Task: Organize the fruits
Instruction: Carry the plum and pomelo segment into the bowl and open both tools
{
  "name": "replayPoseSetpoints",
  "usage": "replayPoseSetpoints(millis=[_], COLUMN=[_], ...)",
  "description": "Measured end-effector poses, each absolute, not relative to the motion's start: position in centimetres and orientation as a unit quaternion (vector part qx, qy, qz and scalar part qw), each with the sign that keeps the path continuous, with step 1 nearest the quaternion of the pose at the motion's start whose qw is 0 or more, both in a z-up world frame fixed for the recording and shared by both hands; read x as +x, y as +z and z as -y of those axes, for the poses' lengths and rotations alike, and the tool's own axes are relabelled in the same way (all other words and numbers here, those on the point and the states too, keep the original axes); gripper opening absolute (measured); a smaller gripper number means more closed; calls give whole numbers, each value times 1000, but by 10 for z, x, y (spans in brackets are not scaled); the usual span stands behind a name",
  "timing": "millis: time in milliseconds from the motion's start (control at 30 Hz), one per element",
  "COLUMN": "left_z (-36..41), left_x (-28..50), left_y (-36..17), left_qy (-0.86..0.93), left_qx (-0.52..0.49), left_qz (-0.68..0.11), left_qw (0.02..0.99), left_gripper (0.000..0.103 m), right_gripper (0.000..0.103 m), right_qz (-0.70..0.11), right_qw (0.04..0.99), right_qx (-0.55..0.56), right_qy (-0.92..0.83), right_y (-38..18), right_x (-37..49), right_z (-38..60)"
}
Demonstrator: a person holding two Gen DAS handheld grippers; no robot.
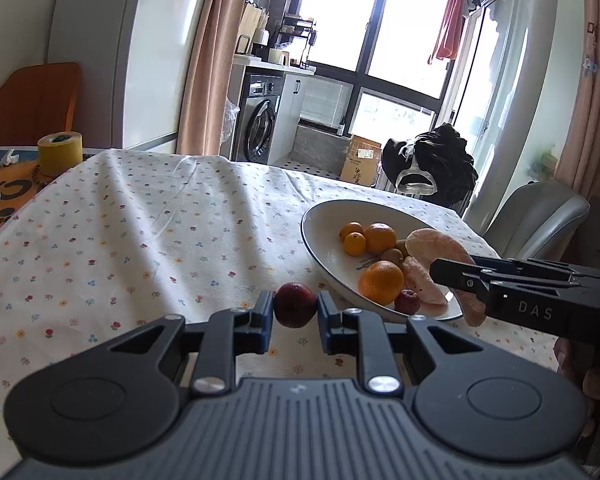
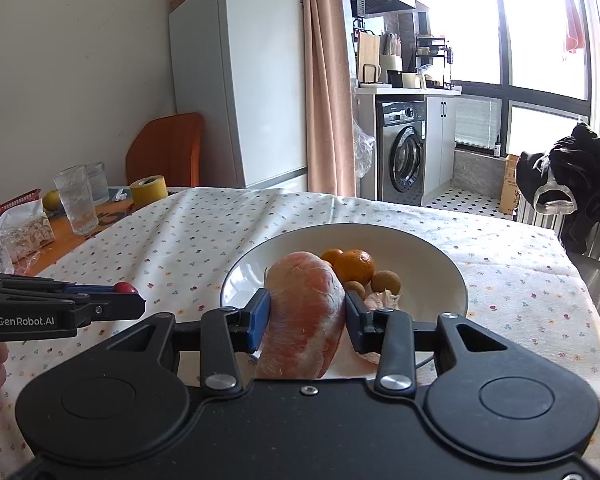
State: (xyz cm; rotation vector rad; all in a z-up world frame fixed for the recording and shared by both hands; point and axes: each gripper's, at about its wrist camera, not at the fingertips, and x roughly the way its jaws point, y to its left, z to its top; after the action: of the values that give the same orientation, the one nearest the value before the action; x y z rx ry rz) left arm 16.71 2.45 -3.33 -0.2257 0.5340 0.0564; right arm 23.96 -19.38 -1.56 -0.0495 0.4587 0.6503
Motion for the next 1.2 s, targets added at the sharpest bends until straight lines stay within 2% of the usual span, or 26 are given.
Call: replayPoseSetpoints(millis=[400,967,1200], left_z=[3,17,20], left_x=[207,265,270], left_y=[-19,-23,-29], left_qy=[5,12,17], left_qx=[-69,-51,-43], left_qz=[-266,-284,-298], left_qw=[961,957,953], left_gripper=[22,22,27], right_gripper=[38,38,38], right_qz=[-203,-235,-234], right_qw=[929,923,924], right_qx=[-12,37,37], right_qy=[308,304,301], right_y=[1,-24,-25], right_x=[271,297,297], right_z=[210,229,232])
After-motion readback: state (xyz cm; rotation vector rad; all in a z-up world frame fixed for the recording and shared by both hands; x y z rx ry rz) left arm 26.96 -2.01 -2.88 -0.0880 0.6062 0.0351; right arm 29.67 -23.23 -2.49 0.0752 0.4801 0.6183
